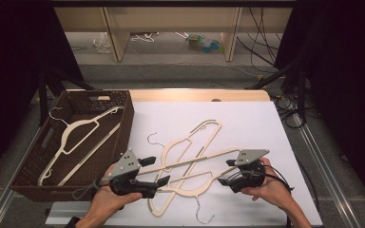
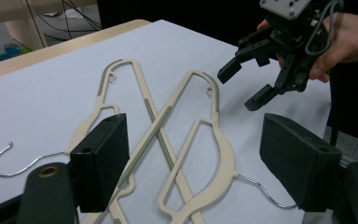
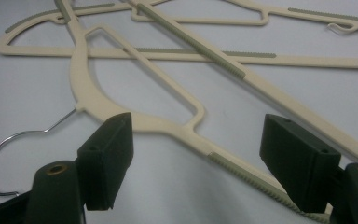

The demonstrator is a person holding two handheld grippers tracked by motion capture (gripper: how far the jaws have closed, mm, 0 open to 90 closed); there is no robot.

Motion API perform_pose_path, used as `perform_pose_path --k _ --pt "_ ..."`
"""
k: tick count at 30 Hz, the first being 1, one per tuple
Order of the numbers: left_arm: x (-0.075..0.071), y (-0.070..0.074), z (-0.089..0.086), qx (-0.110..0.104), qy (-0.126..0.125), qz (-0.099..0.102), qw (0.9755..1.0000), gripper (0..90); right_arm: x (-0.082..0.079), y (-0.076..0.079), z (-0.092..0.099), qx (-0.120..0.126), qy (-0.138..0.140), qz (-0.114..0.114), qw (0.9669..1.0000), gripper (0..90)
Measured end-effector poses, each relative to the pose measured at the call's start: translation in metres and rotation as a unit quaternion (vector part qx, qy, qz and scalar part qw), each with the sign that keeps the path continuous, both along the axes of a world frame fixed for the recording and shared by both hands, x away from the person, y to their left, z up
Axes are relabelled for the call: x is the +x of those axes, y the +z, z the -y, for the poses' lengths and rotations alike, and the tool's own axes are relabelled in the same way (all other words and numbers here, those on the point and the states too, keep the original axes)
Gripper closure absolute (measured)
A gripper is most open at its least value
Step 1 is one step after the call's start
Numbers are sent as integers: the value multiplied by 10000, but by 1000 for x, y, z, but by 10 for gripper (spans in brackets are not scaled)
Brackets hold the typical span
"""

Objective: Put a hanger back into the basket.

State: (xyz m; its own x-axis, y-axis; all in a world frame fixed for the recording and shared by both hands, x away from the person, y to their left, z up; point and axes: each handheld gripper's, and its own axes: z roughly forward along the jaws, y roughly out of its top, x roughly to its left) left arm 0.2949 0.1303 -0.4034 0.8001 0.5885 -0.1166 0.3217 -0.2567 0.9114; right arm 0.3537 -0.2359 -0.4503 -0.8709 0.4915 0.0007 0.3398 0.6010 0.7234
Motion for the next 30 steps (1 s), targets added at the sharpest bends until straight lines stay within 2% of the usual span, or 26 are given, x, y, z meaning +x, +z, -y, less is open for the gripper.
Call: perform_pose_path --k 3,4,7,8,10,12,14,15,17,21,24,29,30 --pt "0 -7 1 35 -7 -75 10000 211 1 -1 0 -9 10 39 10000 267" --pt "-1 -14 0 66 67 -12 10000 206 2 -2 0 -32 29 32 10000 262" --pt "0 -22 -4 30 100 -100 9999 189 3 -4 -2 -67 65 -17 10000 257" --pt "-2 -24 -4 37 180 -142 9997 186 5 -5 -2 -78 87 -17 9999 256" --pt "-2 -27 -5 164 109 -46 9998 186 6 -7 -3 -134 71 -49 9999 255" --pt "-2 -31 -4 139 122 -63 9998 183 8 -8 -3 -157 84 -56 9998 255" --pt "-4 -33 -3 161 118 -70 9998 181 8 -8 -3 -160 97 -75 9998 256" --pt "-3 -33 -3 234 52 14 9997 180 9 -9 -4 -156 90 -82 9998 256" --pt "-3 -35 -2 217 31 14 9998 177 9 -9 -3 -152 79 -73 9998 255" --pt "-3 -37 -3 225 2 -9 9997 174 10 -9 -3 -153 34 -66 9999 256" --pt "-3 -38 -3 164 65 -105 9998 174 11 -10 -4 -160 57 -67 9998 256" --pt "-3 -38 -3 178 89 -116 9997 174 16 -14 -6 -163 88 -85 9998 256" --pt "-2 -38 -3 246 13 -35 9997 174 16 -14 -6 -163 88 -85 9998 256"
